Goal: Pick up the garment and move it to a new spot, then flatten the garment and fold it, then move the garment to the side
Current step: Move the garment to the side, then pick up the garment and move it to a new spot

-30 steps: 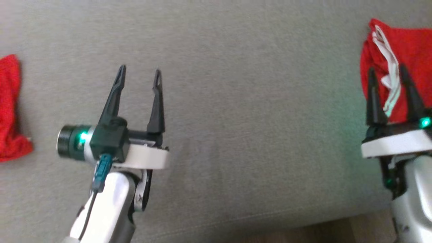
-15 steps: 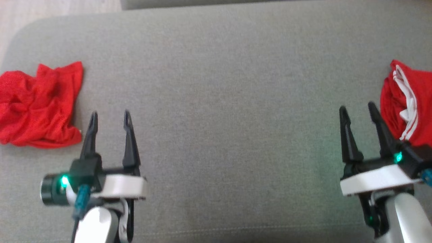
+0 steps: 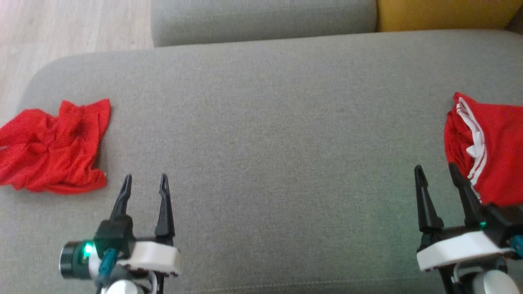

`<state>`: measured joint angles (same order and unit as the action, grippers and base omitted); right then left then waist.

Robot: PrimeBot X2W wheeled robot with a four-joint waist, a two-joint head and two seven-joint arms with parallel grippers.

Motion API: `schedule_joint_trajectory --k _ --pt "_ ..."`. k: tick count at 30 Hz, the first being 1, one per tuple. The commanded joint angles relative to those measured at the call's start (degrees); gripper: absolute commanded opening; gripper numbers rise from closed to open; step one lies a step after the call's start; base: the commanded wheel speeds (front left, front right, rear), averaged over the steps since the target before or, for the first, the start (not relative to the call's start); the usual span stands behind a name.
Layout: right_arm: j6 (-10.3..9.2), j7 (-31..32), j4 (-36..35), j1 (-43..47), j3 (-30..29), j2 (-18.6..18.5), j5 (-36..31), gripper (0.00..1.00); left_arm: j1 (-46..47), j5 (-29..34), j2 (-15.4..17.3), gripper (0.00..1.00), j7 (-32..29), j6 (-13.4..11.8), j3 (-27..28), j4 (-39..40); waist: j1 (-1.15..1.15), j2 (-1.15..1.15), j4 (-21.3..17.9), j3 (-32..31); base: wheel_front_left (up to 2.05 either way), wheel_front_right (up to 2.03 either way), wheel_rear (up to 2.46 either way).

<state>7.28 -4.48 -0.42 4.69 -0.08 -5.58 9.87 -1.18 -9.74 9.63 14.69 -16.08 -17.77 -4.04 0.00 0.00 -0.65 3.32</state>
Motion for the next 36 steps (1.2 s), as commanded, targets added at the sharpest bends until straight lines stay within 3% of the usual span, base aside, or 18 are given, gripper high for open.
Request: schedule_joint_trajectory --k 1,36 --pt "0.21 0.1 -2.5 -0.6 1.1 0.1 -0.6 1.00 1.0 -0.3 0.8 1.00 0.3 0.1 2.0 1.3 0.00 0.00 -0.3 -1.0 0.00 0.00 0.00" --pt "0.21 1.0 -5.0 2.5 1.1 1.8 0.4 1.00 -0.3 -0.4 1.5 1.00 0.3 0.1 1.3 0.4 0.00 0.00 1.5 -3.1 0.00 0.00 0.00"
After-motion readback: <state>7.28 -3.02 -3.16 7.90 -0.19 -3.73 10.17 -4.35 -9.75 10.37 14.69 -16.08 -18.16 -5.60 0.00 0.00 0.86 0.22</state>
